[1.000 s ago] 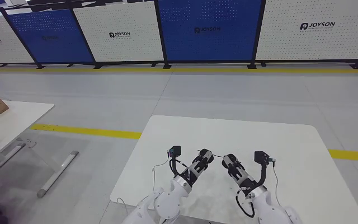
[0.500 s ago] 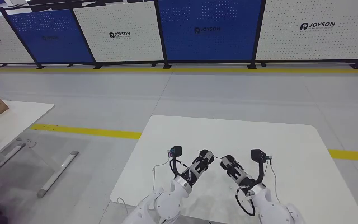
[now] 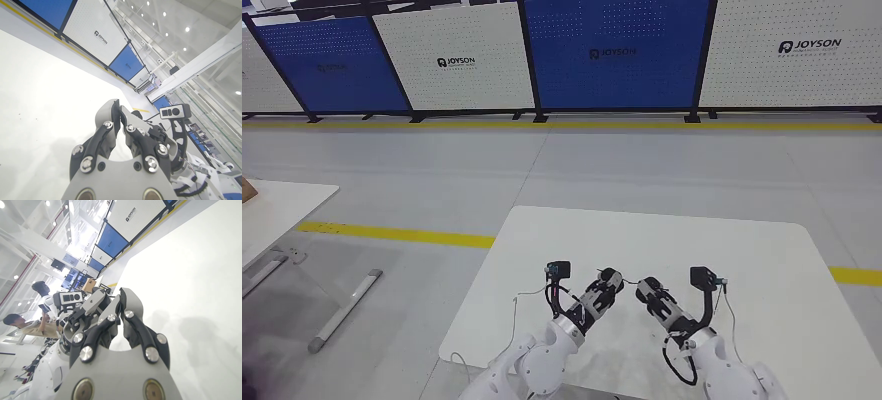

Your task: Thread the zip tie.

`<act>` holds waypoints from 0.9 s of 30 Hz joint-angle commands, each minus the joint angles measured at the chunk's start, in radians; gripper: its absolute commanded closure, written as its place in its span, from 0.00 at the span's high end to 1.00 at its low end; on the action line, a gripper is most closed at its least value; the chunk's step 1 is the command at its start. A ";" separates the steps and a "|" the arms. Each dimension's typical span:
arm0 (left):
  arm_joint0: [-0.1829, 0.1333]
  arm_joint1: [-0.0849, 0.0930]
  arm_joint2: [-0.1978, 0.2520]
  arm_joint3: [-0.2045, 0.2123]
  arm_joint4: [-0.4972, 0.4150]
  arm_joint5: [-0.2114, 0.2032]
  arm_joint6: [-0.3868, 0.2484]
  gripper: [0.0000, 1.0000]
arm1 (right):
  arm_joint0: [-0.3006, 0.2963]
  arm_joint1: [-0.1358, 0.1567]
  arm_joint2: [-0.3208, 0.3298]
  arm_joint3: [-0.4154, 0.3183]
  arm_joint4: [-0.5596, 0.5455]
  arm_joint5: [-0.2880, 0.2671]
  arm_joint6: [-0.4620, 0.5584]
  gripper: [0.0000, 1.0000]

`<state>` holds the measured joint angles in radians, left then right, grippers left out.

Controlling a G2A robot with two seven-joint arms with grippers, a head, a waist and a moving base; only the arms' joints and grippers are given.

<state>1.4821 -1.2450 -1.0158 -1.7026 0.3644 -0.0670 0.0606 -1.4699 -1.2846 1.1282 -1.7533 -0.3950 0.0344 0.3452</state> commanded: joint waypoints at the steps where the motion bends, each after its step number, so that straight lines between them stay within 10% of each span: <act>1: 0.003 0.000 -0.003 -0.005 -0.004 -0.003 -0.006 0.00 | 0.001 0.000 -0.001 0.000 -0.002 0.000 0.003 0.00; 8: 0.011 0.000 -0.010 -0.014 -0.001 0.000 -0.001 0.00 | 0.002 0.001 -0.001 -0.003 -0.005 0.000 0.002 0.00; 14: 0.013 -0.001 -0.010 -0.017 0.005 0.006 0.008 0.20 | -0.002 0.001 0.001 -0.005 -0.010 0.002 -0.002 0.00; 27: 0.014 -0.006 0.010 -0.005 0.066 0.017 0.029 0.15 | -0.016 0.003 0.006 -0.021 -0.015 -0.006 -0.015 0.00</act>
<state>1.4964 -1.2507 -1.0072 -1.7091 0.4271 -0.0512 0.0906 -1.4855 -1.2813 1.1335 -1.7734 -0.4102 0.0294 0.3316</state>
